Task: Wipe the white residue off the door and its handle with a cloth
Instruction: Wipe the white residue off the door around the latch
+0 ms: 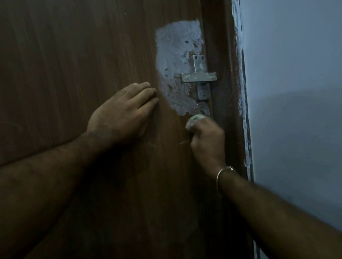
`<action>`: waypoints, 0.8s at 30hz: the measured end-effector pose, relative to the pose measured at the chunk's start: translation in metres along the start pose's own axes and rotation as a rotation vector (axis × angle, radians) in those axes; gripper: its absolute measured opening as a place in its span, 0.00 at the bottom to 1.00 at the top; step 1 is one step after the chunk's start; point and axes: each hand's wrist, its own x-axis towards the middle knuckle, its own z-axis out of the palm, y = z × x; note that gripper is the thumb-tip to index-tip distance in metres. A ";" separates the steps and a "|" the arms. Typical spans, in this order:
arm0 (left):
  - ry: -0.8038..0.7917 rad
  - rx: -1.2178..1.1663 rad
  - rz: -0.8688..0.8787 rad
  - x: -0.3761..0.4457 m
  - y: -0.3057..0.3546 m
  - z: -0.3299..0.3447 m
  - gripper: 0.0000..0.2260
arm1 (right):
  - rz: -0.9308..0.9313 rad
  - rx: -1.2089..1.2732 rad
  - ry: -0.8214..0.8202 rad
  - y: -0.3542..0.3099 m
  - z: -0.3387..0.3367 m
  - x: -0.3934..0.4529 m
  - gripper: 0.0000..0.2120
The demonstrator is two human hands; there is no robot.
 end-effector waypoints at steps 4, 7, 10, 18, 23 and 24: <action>-0.022 -0.030 -0.018 -0.002 0.001 -0.007 0.18 | 0.155 0.038 0.074 0.001 -0.009 0.014 0.12; -0.064 -0.042 -0.025 0.000 0.002 -0.013 0.20 | -0.016 0.017 -0.033 -0.038 0.000 -0.009 0.13; -0.074 -0.062 -0.024 0.000 0.003 -0.020 0.23 | -0.349 0.055 -0.153 -0.076 0.013 -0.048 0.12; -0.070 -0.062 0.009 -0.001 0.000 -0.017 0.23 | -0.280 0.095 -0.111 -0.039 0.012 -0.071 0.15; -0.047 -0.042 0.028 0.000 0.000 -0.011 0.21 | 0.254 0.074 0.089 -0.003 0.004 -0.015 0.15; -0.052 -0.037 0.023 0.000 -0.001 -0.011 0.21 | 0.129 0.073 0.034 -0.013 0.009 -0.021 0.16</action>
